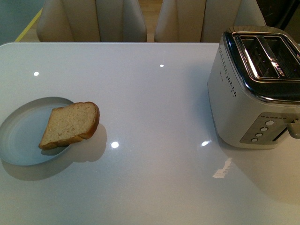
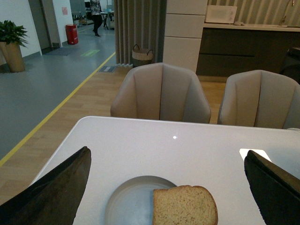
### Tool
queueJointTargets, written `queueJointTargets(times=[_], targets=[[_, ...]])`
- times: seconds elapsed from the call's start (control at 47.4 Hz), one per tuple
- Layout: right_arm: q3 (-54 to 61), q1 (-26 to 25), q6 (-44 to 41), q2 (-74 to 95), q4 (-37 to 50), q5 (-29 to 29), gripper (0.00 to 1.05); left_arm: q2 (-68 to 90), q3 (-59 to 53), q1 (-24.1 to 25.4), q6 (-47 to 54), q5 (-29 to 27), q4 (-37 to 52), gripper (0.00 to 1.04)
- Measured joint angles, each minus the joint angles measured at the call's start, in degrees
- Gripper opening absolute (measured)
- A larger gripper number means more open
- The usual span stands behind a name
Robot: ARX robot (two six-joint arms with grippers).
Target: Left arm holds plate, right arm toasts bread
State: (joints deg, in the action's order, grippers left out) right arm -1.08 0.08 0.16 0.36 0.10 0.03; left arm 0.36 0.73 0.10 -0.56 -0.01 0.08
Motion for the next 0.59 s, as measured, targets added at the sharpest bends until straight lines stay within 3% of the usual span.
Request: queueJointTargets(times=[0.591], targets=[[0.00,0.00,0.00,-0.02,0.00,0.00,0.96,0.00,0.00,0.00,0.00,0.00,0.00,0.98]])
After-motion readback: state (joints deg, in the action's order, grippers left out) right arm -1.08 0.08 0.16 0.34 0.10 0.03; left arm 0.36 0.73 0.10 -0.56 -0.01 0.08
